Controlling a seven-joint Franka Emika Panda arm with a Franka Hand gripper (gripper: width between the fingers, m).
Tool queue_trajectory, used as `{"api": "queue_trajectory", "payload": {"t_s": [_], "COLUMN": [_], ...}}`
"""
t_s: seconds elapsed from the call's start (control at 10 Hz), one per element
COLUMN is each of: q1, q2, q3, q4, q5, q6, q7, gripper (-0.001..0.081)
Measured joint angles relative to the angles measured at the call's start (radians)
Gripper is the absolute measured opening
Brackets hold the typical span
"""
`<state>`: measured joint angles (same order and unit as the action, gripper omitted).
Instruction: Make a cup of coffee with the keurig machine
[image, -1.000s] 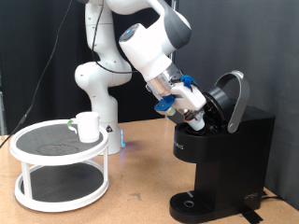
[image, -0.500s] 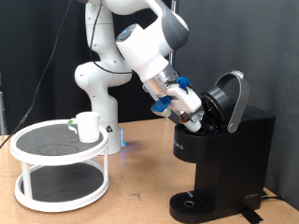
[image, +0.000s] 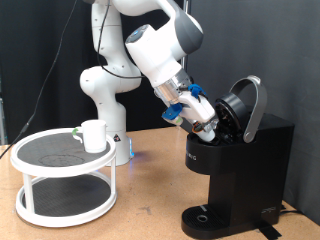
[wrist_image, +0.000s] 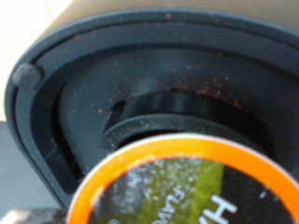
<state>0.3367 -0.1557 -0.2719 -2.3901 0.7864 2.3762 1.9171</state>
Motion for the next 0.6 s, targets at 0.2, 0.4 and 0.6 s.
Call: {"api": "queue_trajectory", "payload": {"t_s": [0.2, 0.4, 0.6], "q1": [0.001, 0.004, 0.005], "q2": [0.009, 0.029, 0.047], "q3": [0.005, 0.011, 0.017], "q4": [0.009, 0.023, 0.036], "q5": [-0.016, -0.029, -0.034], "q6": [0.0, 0.0, 0.0], "q7": [0.03, 0.048, 0.053], "gripper": [0.0389, 0.0389, 0.0389]}}
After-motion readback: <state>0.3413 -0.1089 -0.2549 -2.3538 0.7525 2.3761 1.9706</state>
